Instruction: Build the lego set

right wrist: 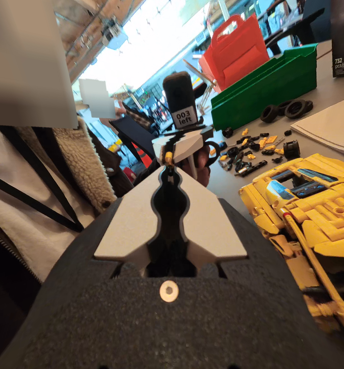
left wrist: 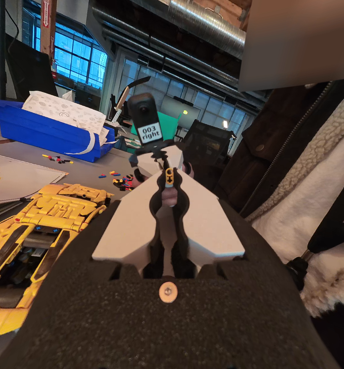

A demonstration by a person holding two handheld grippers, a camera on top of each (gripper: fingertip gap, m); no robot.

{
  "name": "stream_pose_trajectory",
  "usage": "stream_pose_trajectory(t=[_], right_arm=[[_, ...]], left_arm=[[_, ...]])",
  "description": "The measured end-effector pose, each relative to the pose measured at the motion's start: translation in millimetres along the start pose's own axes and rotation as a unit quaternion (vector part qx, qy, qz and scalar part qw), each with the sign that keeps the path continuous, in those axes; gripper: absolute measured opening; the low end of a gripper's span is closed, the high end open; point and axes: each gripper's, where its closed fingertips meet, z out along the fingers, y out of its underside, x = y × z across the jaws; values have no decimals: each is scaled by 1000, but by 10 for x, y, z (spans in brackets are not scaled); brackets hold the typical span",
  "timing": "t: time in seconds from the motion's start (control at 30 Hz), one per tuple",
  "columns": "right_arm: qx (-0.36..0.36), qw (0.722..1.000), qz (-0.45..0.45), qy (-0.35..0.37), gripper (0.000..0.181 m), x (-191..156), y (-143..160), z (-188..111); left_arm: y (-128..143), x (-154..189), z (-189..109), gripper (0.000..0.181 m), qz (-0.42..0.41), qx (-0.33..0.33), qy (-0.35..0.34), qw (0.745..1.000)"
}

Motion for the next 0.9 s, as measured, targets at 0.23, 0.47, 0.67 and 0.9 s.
stream_pose_trajectory(t=[0.23,0.47,0.67,0.9], right_arm=[[1,995,-74,63,3,-6,-119,-28],[22,980,-156,119,3,-66,-253,88],[51,970,-197,134,3,-150,-423,98],[-22,929,-307,204,2,-159,-398,91]], left_arm=[[-45,-23,-28,6,21,11,-15,1000],[-281,52,-62,6,-37,100,26,994],[-374,72,-56,6,-138,165,91,972],[-364,79,-42,7,-200,175,131,955]])
